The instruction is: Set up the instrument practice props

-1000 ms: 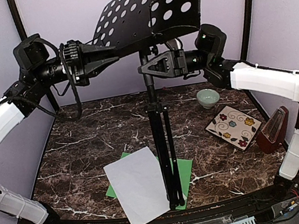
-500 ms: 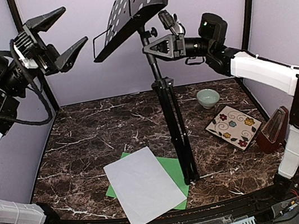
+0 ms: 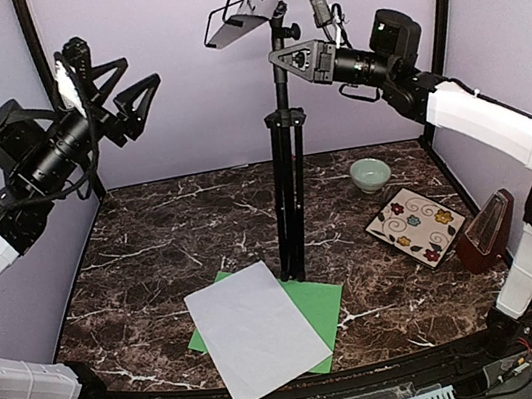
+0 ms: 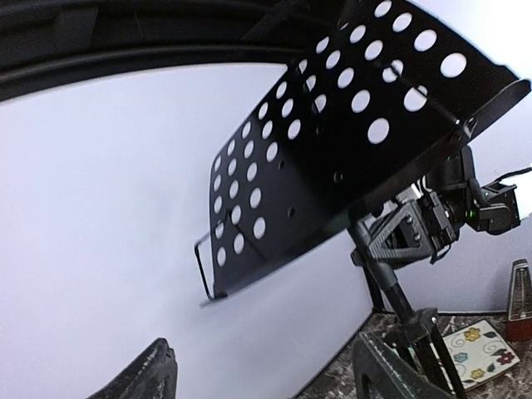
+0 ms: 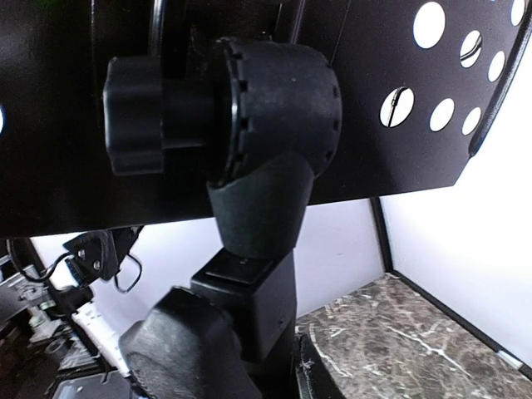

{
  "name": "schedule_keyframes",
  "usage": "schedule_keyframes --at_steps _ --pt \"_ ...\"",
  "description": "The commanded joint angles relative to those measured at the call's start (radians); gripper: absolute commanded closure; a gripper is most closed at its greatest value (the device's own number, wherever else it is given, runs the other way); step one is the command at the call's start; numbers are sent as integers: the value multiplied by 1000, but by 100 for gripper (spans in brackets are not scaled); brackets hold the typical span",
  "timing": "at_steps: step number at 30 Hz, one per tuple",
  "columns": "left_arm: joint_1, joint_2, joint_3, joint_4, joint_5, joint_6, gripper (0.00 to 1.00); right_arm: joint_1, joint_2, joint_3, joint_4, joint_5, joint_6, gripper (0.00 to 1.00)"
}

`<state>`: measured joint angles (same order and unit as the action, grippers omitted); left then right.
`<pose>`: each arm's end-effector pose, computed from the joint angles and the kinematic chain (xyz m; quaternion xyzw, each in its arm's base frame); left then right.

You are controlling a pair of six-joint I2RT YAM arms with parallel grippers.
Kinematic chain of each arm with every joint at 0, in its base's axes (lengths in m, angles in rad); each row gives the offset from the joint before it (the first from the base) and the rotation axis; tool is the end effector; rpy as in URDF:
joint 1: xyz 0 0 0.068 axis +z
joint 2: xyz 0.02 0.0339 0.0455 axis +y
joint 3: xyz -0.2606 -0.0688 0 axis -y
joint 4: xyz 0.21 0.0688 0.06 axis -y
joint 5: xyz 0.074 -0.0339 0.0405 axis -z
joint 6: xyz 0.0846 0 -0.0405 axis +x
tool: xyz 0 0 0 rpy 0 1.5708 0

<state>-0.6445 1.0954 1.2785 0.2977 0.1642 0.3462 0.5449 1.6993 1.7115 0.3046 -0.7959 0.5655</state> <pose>0.1803 -0.1528 0.5153 0.3073 0.4212 -0.1687 0.8365 0.3015 0.2534 0.4760 -0.3082 0.5441 0.5867 0.5145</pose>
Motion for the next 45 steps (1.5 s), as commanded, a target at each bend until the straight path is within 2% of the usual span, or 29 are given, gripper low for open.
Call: schedule_keyframes --at_steps 1,6,12,24,36,45 --pt "-4 49 -54 -85 -86 -198 27 3 -154 -9 213 215 -96 100" --pt "-6 129 -109 -121 -87 -312 31 14 -179 -76 258 364 -172 100" --pt "-58 168 -222 -13 -149 -342 31 39 -193 -135 303 509 -257 100" --pt "-211 411 -152 54 -236 -378 36 132 -184 -186 400 675 -414 100" --pt "-224 576 -37 81 -290 -405 44 209 -202 -219 491 773 -481 100" --pt "-224 634 -3 111 -527 -406 65 242 -211 -240 523 810 -482 100"
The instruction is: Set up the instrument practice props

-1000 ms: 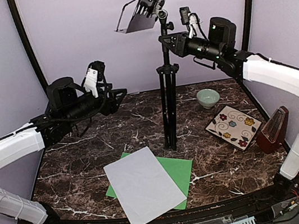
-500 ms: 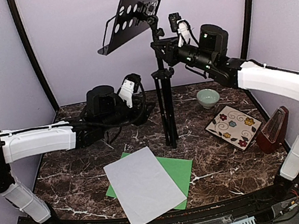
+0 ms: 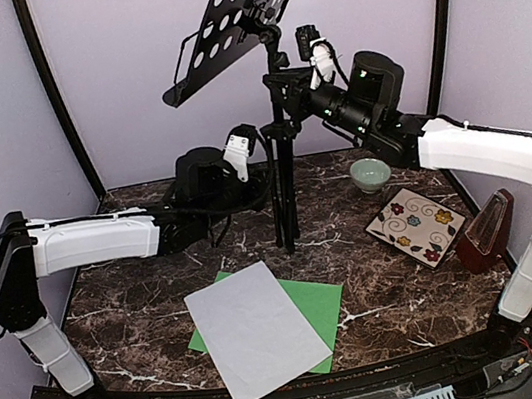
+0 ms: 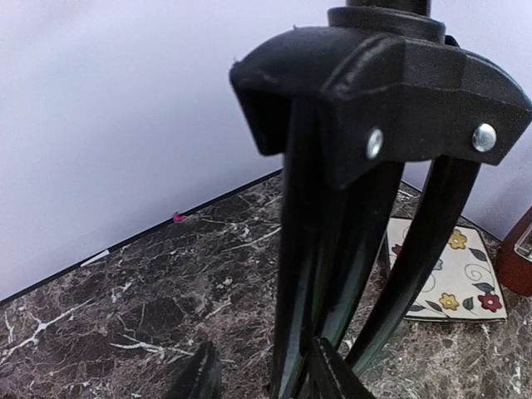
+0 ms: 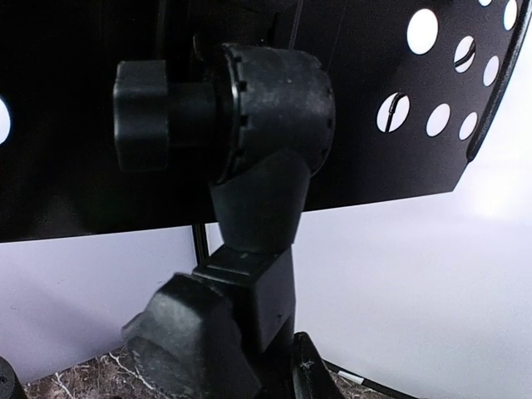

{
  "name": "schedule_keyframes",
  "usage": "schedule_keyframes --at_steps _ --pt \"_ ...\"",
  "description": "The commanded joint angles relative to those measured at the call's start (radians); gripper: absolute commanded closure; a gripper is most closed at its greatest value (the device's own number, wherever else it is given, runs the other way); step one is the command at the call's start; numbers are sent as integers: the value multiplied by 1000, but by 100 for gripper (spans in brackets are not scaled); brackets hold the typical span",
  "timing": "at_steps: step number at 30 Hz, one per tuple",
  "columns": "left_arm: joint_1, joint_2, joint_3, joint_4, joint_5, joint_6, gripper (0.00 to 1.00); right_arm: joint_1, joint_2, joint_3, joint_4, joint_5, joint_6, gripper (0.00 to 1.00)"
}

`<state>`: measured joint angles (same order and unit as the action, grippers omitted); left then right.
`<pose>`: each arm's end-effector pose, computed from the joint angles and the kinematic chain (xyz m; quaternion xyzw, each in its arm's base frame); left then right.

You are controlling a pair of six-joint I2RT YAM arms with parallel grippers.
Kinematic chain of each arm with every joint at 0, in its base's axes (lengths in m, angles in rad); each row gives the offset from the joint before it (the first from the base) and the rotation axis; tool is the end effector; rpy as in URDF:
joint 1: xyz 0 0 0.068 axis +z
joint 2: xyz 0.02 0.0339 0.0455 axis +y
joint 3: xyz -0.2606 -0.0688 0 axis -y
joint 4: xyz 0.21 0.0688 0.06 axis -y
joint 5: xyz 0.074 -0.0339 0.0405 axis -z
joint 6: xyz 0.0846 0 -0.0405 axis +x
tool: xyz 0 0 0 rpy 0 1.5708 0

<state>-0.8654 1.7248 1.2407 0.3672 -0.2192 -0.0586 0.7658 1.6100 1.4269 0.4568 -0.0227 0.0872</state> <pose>0.2923 -0.3149 0.3081 0.2247 0.7116 -0.2213 0.6278 0.2872 0.2788 0.4375 -0.2096 0.5665 0.3359 0.7227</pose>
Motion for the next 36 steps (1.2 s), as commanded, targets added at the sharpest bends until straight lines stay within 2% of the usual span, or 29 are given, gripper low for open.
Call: schedule_keyframes --at_steps 1,6,12,20,24,27,31,33,36 --pt "-3 10 39 47 -162 5 67 24 -122 43 373 38 -3 100" --pt "-3 53 78 52 -198 46 69 32 -119 31 387 48 19 100" --pt "-3 107 115 91 -241 86 64 39 -102 37 398 60 54 100" --pt "-3 155 140 144 -262 180 67 45 -93 41 391 92 72 100" --pt "-4 172 139 181 -276 126 56 47 -81 38 418 116 104 100" --pt "-3 189 138 214 -277 104 54 49 -75 39 423 118 115 100" --pt "-3 199 106 312 -255 126 46 51 -79 32 431 122 111 100" --pt "-2 209 114 315 -246 151 49 51 -81 32 430 126 105 100" --pt "-2 219 125 311 -209 212 61 52 -84 38 422 129 97 100"
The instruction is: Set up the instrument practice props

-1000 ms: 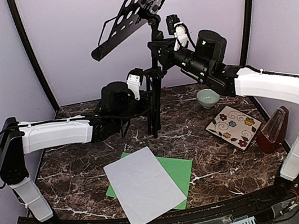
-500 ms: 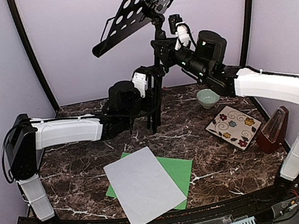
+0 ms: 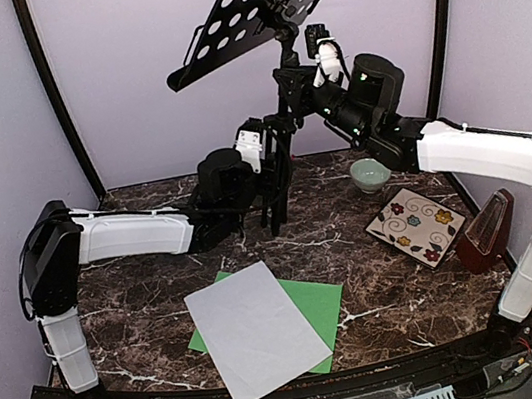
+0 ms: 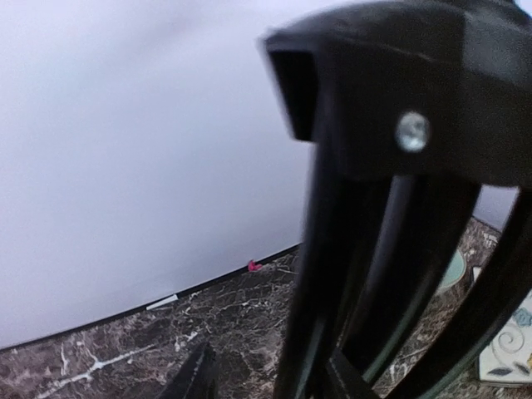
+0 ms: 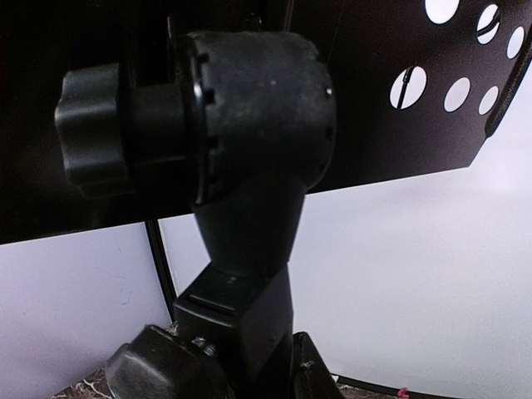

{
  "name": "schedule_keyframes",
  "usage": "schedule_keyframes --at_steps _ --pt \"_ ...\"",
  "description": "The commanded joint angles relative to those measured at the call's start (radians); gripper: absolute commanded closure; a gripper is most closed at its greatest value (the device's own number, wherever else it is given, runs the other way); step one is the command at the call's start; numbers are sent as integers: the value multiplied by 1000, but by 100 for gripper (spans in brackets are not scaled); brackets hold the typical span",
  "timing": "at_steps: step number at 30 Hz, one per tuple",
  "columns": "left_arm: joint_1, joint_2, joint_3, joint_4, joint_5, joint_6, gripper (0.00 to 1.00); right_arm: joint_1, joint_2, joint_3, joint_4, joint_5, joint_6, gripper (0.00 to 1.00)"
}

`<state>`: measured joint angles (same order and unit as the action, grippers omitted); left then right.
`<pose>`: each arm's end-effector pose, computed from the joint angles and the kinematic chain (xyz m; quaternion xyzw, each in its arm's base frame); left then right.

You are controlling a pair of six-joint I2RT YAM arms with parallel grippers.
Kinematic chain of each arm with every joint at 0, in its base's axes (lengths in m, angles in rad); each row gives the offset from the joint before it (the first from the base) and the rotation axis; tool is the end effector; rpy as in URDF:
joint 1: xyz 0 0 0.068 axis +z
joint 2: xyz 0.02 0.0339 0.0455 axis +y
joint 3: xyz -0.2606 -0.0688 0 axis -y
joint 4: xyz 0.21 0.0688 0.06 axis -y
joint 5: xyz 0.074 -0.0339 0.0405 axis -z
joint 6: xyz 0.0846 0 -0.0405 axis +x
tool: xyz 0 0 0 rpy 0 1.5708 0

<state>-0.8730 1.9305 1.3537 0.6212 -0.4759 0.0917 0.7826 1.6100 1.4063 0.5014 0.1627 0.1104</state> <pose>0.3314 -0.3349 0.2998 0.1607 0.6741 -0.1168 0.7114 0.2923 0.2713 0.4364 -0.1337 0.5809 0.3025 0.7438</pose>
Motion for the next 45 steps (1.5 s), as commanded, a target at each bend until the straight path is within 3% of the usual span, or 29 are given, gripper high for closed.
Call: schedule_keyframes --at_steps 1,16,23,26,32,43,45 --pt "6 15 10 57 63 88 64 34 -84 63 373 -55 70 100" --pt "64 -17 -92 32 222 336 83 32 -41 240 213 -35 5 100" --pt "72 -19 -150 44 245 532 100 27 17 361 102 -39 -14 100" --pt "83 -18 -171 58 243 566 100 23 37 403 76 -47 -22 100" --pt "103 -8 -167 54 251 439 100 17 99 477 34 -103 -33 100" --pt "102 45 -131 40 131 277 100 13 181 478 36 -179 -68 100" --pt "103 48 -128 38 111 263 100 14 184 465 39 -173 -76 95"
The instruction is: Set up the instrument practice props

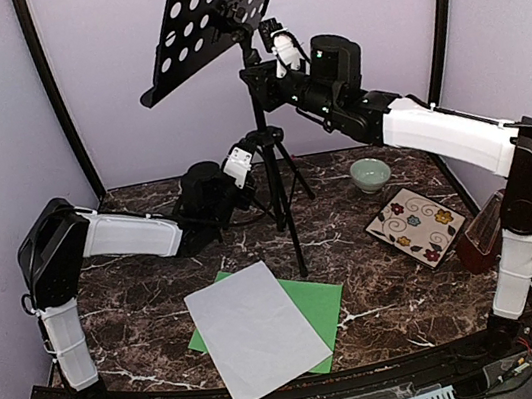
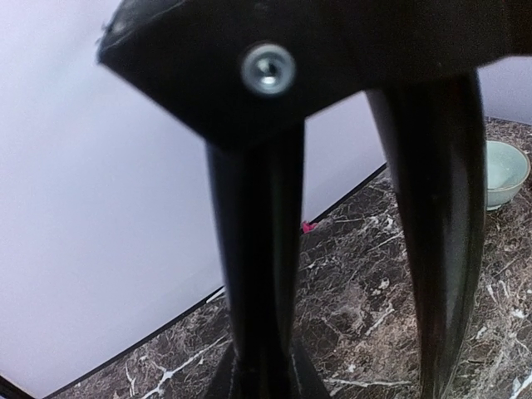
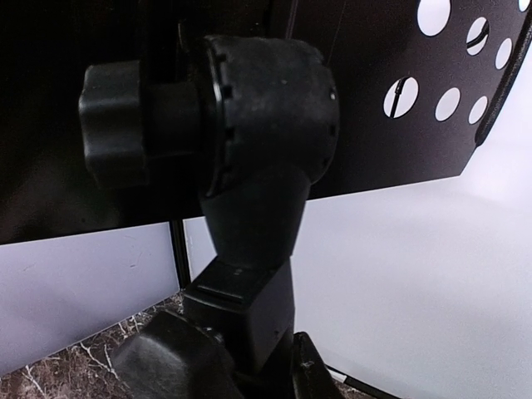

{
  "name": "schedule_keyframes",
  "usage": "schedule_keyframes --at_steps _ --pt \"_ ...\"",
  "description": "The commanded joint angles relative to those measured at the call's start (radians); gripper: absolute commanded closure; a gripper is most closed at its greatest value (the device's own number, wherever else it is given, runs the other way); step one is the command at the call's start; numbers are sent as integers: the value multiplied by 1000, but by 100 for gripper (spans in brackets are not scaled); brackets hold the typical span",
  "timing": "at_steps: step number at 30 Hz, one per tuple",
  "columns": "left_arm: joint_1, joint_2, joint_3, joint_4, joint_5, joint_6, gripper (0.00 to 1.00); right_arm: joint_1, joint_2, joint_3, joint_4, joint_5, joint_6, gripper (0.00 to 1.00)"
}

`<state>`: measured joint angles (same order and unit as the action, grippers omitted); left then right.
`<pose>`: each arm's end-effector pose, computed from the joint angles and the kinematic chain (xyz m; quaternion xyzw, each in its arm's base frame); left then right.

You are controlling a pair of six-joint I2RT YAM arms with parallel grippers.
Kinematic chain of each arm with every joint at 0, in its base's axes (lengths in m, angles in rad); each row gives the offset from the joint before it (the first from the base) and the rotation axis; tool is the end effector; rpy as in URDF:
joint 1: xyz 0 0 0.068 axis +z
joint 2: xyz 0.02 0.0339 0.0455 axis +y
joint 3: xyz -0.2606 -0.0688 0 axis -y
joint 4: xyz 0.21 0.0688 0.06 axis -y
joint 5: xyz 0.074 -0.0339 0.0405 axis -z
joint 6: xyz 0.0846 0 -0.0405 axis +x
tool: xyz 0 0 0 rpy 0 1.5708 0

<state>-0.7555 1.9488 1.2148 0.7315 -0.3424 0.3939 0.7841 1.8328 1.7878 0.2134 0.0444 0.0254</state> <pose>0.3587 -0.2988 0.2592 0.2782 0.6510 -0.0065 0.7062 0.3257 0.3195 0.4423 -0.2231 0.6054 0.2876 0.7078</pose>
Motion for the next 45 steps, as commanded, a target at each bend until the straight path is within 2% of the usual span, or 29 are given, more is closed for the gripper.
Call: schedule_keyframes --at_steps 1,5,13,16,22,26,27,32,35,38,41,45 --pt "-16 30 10 -75 -27 -44 100 10 -42 73 329 -51 5 89" --pt "-15 30 1 -75 -27 -45 100 5 -66 16 347 -39 3 65" --pt "-19 16 -6 -81 -26 -47 100 0 -151 -126 380 -17 16 25" --pt "-20 12 -14 -78 -29 -45 100 -4 -199 -204 391 -15 41 15" --pt "-21 9 -22 -78 -31 -52 100 -8 -313 -365 333 -24 98 8" --pt "-21 -2 -19 -97 -13 -70 100 -8 -409 -545 308 -36 152 7" --pt "-21 -5 -15 -111 -4 -74 96 -9 -427 -585 304 -38 164 7" --pt "-22 -44 -13 -196 26 -82 64 -8 -461 -751 249 -21 246 8" --pt "-18 -85 -45 -224 92 -66 45 -7 -454 -822 247 -4 305 8" --pt "0 -135 -89 -259 186 -71 31 -2 -428 -854 219 28 357 7" --pt "36 -198 -141 -278 297 -91 24 12 -407 -884 208 31 367 6" --pt "117 -233 -184 -307 499 -125 23 26 -392 -942 254 15 370 6"
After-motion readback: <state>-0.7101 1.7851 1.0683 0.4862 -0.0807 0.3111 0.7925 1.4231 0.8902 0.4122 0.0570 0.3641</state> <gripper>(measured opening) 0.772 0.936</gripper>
